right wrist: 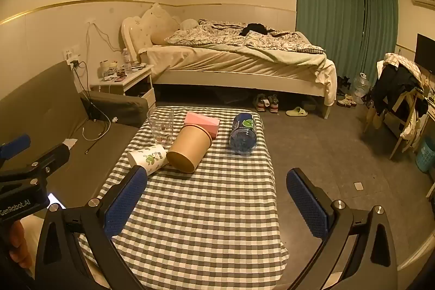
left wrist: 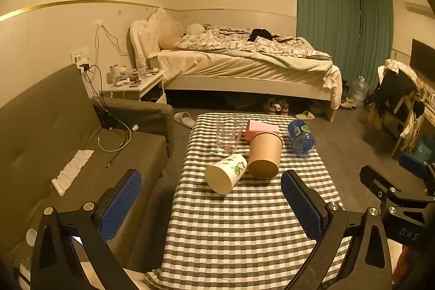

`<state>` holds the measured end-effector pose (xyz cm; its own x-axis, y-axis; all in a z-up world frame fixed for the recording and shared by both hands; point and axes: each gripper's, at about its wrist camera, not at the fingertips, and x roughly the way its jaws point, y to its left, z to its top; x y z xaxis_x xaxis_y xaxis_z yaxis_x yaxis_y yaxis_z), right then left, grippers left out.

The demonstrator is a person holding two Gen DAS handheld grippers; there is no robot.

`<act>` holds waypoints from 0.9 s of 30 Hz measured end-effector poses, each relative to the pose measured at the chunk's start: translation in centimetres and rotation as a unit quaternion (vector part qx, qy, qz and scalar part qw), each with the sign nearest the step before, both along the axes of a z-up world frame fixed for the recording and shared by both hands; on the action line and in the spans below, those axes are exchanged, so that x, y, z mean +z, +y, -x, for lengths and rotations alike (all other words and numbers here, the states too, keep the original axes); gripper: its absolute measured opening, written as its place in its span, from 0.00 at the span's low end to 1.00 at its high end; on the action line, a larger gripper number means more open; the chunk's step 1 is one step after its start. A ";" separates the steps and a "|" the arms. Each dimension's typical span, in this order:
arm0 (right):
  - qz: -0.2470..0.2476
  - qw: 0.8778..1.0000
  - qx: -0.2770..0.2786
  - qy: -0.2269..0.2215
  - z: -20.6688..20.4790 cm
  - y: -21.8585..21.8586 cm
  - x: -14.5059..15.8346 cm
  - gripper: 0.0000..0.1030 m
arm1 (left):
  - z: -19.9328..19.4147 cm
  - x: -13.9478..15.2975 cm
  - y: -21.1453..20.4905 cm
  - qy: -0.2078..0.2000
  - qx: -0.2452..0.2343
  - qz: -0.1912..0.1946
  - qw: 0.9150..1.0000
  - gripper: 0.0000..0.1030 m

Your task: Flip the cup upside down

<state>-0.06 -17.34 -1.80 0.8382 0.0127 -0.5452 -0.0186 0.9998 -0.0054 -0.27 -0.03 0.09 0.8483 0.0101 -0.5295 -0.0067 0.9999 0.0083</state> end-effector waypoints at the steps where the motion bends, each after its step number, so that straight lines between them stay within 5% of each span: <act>1: -0.006 1.000 0.000 -0.001 0.0 0.0 0.0 1.00 | 0.0 -0.2 0.1 0.005 -0.003 0.006 1.000 1.00; 27: 0.007 1.000 0.001 -0.002 0.4 0.3 0.5 1.00 | 0.3 -0.1 0.3 -0.004 0.000 0.005 1.000 1.00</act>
